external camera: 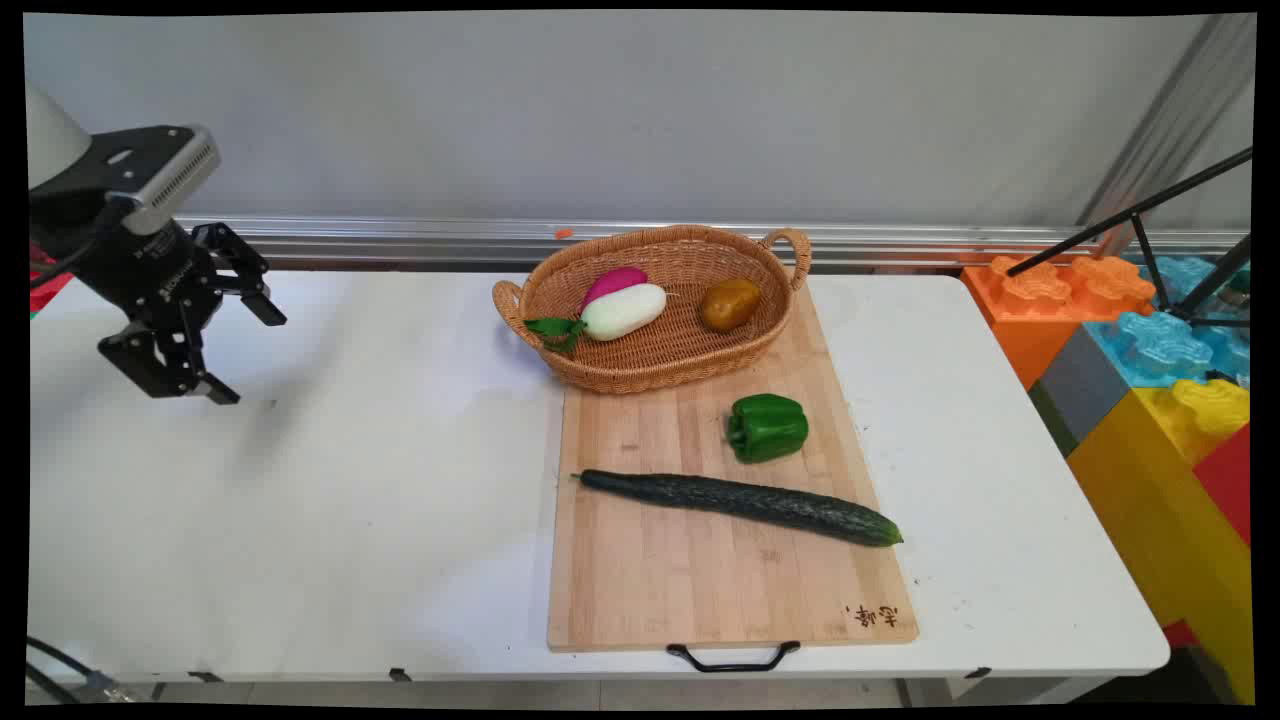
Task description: Pick up the potato from the vegetable basket
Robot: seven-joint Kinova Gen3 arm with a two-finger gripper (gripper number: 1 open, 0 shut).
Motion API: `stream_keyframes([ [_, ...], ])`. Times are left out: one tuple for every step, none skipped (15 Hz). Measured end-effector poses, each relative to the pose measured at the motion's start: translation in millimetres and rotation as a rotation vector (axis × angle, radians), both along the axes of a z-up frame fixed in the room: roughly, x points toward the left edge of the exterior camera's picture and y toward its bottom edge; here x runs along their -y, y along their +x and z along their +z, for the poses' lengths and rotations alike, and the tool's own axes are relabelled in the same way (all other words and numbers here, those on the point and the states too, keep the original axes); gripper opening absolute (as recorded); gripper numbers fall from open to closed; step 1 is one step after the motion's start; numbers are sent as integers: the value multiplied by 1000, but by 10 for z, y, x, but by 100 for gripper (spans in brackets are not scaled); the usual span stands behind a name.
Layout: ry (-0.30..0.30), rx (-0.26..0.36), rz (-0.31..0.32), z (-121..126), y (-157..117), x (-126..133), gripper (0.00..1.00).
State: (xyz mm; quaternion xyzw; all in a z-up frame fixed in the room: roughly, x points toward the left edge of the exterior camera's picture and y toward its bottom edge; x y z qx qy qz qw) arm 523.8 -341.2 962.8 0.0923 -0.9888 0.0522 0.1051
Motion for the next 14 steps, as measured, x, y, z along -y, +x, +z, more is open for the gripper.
stream_keyframes([
  [-5,-14,10,-22,13,21,100],
  [-11,-35,28,-47,-11,38,100],
  [-21,-62,48,-64,-59,75,100],
  [-38,-100,79,-80,-153,140,100],
  [-55,-131,107,-83,-239,206,100],
  [-76,-167,144,-81,-351,295,100],
  [-92,-195,174,-77,-457,378,100],
  [-109,-227,215,-74,-588,488,100],
  [-124,-256,261,-77,-719,604,100],
  [-136,-281,298,-81,-835,705,100],
  [-149,-309,338,-90,-980,836,100],
  [-157,-329,370,-99,-1112,951,100],
  [-163,-350,407,-123,-1257,1084,100],
  [-162,-367,444,-159,-1403,1225,100],
])
